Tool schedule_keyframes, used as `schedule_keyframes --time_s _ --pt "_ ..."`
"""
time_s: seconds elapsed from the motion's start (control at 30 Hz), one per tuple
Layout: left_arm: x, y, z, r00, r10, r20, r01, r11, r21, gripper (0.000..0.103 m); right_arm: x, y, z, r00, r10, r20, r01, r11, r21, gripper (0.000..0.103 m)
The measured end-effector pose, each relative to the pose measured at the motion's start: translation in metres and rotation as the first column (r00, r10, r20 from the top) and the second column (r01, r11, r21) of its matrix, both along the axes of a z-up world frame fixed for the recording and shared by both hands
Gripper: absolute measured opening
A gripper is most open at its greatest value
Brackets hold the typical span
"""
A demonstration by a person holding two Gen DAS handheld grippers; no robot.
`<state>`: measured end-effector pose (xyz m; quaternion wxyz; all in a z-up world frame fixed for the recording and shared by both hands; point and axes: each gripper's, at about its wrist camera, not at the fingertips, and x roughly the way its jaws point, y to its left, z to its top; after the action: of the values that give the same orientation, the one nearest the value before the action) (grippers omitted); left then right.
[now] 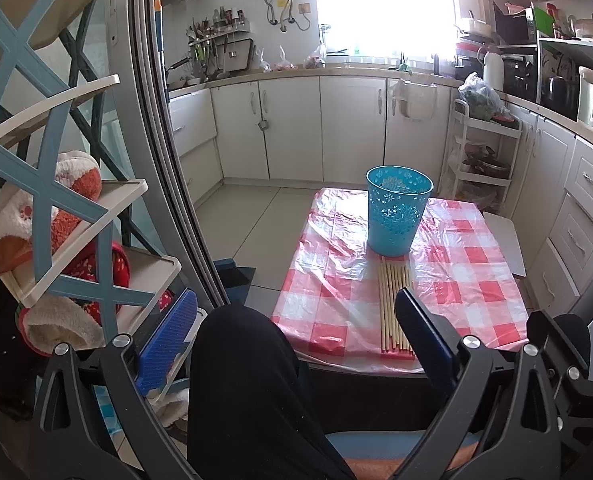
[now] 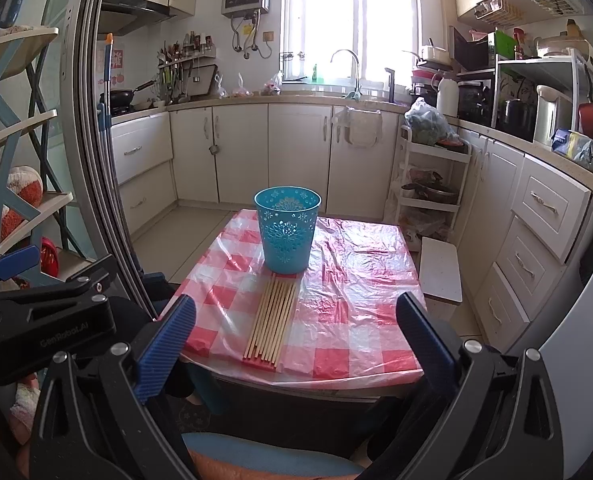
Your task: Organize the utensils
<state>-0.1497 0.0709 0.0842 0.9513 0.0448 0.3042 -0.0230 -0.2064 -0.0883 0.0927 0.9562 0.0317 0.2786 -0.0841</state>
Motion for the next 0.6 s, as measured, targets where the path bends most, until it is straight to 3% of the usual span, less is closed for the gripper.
schedule_keyframes --time_s 0.37,0.6 --pt "0.015 -0.005 -0.012 0.999 0.004 -0.034 -0.003 1.0 0.015 0.095 0.009 -0.005 -0.01 1.0 0.013 -0.027 -0.012 1.0 0.026 0.096" --pt "0.042 -0.01 -0.031 0.996 0.006 -0.088 -0.004 1.0 0.029 0.095 0.028 -0.022 -0.034 0.997 0.005 -0.082 0.005 0.993 0.115 0.096"
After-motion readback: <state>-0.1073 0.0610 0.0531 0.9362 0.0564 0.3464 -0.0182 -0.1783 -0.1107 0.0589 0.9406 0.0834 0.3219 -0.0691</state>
